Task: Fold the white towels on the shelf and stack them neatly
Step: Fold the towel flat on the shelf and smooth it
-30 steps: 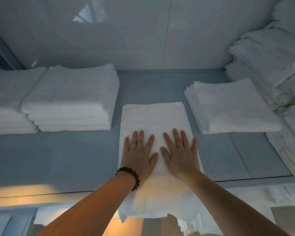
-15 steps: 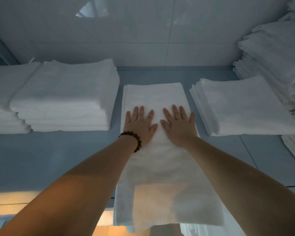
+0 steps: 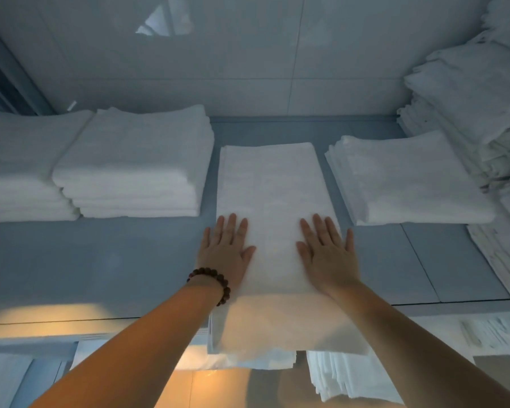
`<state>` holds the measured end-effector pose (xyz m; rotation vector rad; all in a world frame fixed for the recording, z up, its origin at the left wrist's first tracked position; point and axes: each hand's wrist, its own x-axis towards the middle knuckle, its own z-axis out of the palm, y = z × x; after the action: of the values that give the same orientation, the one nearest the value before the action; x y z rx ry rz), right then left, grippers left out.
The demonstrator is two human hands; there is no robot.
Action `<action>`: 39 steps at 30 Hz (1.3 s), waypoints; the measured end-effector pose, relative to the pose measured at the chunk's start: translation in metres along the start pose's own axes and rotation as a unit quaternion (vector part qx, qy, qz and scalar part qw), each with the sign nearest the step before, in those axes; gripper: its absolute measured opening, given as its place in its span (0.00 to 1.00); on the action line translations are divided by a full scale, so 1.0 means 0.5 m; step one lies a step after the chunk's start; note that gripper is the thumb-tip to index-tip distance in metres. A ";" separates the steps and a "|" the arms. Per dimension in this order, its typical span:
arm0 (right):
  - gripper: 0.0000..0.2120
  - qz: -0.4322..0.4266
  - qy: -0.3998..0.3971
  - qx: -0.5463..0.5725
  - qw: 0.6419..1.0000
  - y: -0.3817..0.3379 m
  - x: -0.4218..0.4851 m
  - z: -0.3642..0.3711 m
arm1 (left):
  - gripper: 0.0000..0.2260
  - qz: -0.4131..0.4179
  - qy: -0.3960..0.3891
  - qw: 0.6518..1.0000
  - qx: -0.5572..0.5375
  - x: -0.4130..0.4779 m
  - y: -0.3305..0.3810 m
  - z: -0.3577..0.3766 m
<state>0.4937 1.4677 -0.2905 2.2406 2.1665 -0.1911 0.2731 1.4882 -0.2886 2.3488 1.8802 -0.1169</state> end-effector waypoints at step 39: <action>0.27 -0.069 -0.051 -0.019 0.996 0.016 -0.159 -0.009 | 0.28 0.046 -0.023 0.998 -0.039 -0.168 0.016 0.025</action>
<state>0.4996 1.3888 -0.2787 2.0174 2.2515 -0.2579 0.2628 1.4036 -0.2885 2.3560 1.7205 -0.0858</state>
